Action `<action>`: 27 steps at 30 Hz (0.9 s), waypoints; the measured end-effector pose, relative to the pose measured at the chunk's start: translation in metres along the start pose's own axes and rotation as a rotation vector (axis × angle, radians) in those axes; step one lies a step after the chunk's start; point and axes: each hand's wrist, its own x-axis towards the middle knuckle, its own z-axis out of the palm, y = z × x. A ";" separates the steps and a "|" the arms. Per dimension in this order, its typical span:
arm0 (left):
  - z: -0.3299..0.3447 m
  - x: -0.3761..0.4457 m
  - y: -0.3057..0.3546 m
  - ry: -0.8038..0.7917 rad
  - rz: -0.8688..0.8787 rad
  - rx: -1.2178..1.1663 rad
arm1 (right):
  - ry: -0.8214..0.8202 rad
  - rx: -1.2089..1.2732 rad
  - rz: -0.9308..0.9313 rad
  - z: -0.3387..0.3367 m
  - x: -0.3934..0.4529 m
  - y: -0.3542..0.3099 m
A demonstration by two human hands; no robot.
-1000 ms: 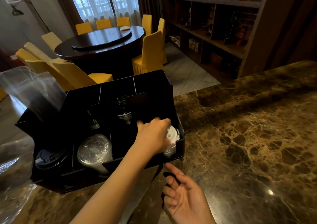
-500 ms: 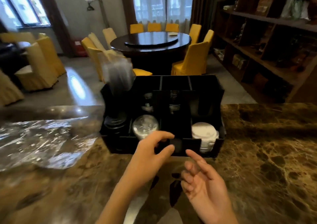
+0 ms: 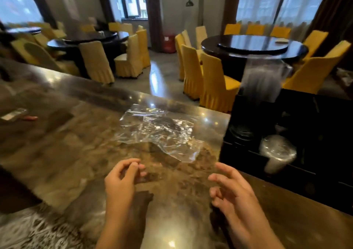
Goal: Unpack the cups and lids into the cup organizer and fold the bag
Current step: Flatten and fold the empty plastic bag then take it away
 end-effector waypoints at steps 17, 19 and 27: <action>-0.049 0.199 -0.050 0.146 -0.543 -0.224 | 0.330 -0.304 -0.149 0.078 0.094 0.052; -0.048 0.212 -0.050 0.108 -0.523 -0.169 | 0.326 -0.263 -0.127 0.079 0.097 0.053; -0.062 0.219 -0.057 -0.051 -0.406 -0.027 | 0.468 -0.353 -0.212 0.068 0.105 0.061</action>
